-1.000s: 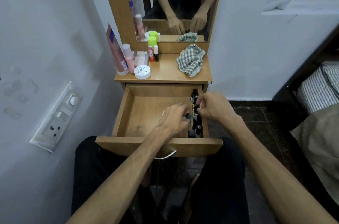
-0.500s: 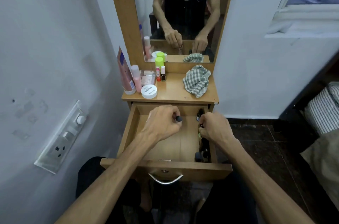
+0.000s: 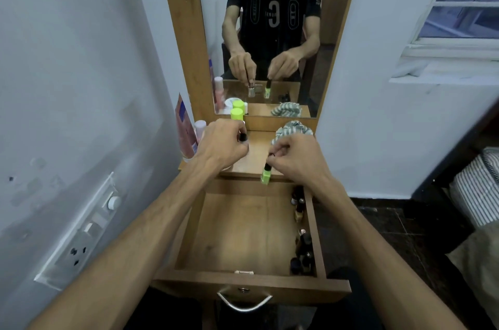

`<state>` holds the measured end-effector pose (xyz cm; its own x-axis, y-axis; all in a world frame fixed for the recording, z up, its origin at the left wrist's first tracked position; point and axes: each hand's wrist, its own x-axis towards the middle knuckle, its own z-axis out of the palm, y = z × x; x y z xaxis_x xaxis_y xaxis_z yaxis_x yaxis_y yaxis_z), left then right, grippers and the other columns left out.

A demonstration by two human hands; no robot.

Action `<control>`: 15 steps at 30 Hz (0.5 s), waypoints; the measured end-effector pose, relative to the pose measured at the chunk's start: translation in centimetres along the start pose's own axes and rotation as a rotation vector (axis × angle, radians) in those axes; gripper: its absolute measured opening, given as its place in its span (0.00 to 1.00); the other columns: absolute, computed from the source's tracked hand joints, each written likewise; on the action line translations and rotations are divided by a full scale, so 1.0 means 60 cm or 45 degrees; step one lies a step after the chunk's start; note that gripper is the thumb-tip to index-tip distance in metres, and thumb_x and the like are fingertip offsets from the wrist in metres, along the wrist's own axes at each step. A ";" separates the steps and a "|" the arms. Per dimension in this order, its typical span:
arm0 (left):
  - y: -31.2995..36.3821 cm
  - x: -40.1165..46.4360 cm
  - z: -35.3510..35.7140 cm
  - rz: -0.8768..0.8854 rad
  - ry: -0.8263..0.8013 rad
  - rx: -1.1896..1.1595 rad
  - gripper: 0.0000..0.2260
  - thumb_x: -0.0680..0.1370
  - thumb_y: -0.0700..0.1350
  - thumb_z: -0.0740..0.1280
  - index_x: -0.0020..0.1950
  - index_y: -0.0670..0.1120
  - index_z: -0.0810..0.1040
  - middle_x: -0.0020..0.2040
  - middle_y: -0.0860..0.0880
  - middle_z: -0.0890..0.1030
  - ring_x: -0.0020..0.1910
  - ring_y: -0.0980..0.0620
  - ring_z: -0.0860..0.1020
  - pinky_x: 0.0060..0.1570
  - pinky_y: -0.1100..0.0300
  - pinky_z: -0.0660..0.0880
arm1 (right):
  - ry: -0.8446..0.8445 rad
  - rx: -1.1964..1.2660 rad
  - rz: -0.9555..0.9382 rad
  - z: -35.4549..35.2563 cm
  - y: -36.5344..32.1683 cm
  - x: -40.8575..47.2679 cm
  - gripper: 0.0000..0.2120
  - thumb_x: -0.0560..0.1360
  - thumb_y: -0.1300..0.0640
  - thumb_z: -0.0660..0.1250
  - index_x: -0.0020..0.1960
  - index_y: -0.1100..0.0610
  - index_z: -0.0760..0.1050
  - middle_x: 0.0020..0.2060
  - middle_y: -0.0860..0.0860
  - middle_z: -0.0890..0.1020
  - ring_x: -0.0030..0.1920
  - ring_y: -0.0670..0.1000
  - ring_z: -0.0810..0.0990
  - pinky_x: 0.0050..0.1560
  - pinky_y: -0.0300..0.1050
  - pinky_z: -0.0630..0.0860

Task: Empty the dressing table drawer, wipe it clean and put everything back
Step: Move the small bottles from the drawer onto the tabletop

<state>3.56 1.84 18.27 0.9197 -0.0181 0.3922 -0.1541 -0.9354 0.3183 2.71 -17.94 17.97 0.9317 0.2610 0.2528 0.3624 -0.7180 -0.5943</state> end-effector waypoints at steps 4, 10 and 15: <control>-0.005 0.031 0.014 -0.028 -0.015 0.171 0.07 0.72 0.43 0.70 0.49 0.46 0.83 0.45 0.46 0.85 0.45 0.43 0.82 0.37 0.55 0.73 | 0.061 0.009 0.040 0.014 -0.023 0.077 0.05 0.67 0.59 0.73 0.39 0.51 0.87 0.30 0.43 0.83 0.37 0.44 0.82 0.38 0.38 0.77; -0.025 0.052 0.039 -0.066 -0.030 0.181 0.04 0.74 0.41 0.68 0.47 0.43 0.81 0.44 0.43 0.83 0.44 0.39 0.81 0.39 0.50 0.75 | 0.041 0.013 0.082 0.057 -0.038 0.142 0.05 0.66 0.58 0.71 0.38 0.52 0.86 0.30 0.44 0.82 0.39 0.49 0.84 0.44 0.47 0.83; -0.048 0.061 0.054 -0.133 -0.053 0.190 0.05 0.73 0.41 0.69 0.48 0.42 0.80 0.43 0.42 0.83 0.43 0.38 0.80 0.37 0.50 0.74 | 0.034 -0.010 0.088 0.089 -0.039 0.169 0.04 0.67 0.56 0.73 0.39 0.49 0.86 0.34 0.46 0.84 0.43 0.51 0.85 0.50 0.50 0.83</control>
<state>8.53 3.31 15.97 0.9425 0.0705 0.3267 -0.0042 -0.9749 0.2226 11.43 -10.16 17.87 0.9534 0.1936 0.2315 0.2970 -0.7387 -0.6051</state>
